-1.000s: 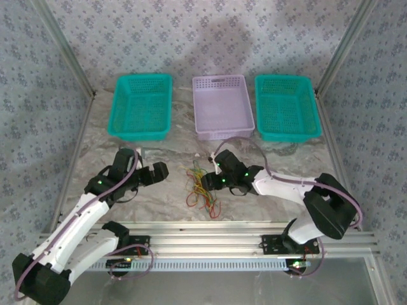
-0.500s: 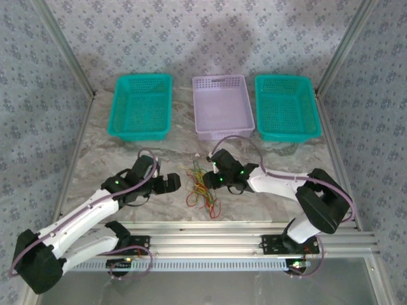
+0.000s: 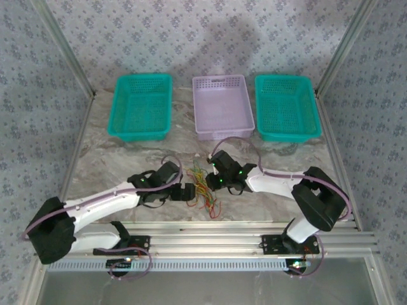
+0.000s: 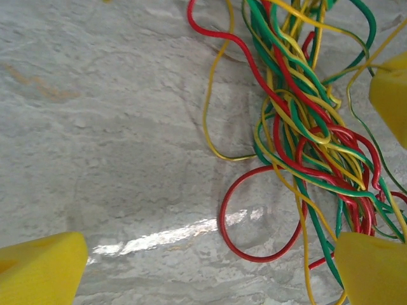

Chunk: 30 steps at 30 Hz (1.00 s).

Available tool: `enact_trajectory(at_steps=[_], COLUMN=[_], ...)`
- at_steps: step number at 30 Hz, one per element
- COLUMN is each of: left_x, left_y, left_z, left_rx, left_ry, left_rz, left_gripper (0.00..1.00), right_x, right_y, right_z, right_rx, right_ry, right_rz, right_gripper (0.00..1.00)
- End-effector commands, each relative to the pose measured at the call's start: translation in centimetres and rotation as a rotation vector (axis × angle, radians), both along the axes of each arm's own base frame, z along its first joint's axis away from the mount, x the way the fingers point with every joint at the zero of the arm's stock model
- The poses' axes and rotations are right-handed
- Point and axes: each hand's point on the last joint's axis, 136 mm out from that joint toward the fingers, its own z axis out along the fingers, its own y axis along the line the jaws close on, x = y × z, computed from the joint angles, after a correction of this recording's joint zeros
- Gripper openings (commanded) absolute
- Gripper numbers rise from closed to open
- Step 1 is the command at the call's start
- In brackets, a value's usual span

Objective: Untangle the cables

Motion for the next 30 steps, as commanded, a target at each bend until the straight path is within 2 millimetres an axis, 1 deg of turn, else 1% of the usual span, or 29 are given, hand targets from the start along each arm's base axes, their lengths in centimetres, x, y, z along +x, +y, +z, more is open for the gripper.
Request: enact_trajectory(at_steps=[1, 5, 9, 12, 18, 21, 24, 27, 30], left_x=[1.2, 1.6, 2.1, 2.4, 2.7, 2.8, 2.7, 2.7, 2.6], left_y=[-2.1, -3.4, -4.7, -5.3, -6.6, -6.6, -6.0, -5.5, -5.3], left_z=[1.5, 1.2, 0.7, -0.2, -2.3, -3.0, -3.8, -4.6, -5.0], left_rx=[-0.034, -0.037, -0.036, -0.024, 0.013, 0.036, 0.062, 0.09, 0.091], left_ry=[-0.05, -0.049, -0.043, -0.027, 0.018, 0.028, 0.036, 0.047, 0.057], left_rz=[-0.004, -0.015, -0.024, -0.026, -0.032, -0.024, -0.003, 0.013, 0.027], left_gripper=[1.0, 1.0, 1.0, 1.0, 0.99, 1.0, 0.99, 0.95, 0.91], right_x=[0.0, 0.5, 1.2, 1.6, 2.4, 2.7, 2.9, 3.2, 3.7], right_y=[-0.5, -0.9, -1.5, -1.8, -1.7, -2.0, -2.2, -2.6, -3.5], right_z=[0.0, 0.6, 1.3, 1.9, 3.9, 4.7, 5.5, 6.2, 7.2], right_rx=[-0.032, -0.036, -0.026, -0.003, 0.033, 0.033, 0.054, 0.057, 0.048], right_ry=[-0.008, -0.026, -0.036, -0.036, -0.051, -0.064, -0.074, -0.084, -0.101], right_rz=[-0.005, -0.014, -0.031, -0.04, -0.025, -0.027, -0.028, -0.034, -0.048], right_gripper=[0.12, 0.04, 0.0, 0.0, 0.0, 0.0, 0.0, 0.0, 0.0])
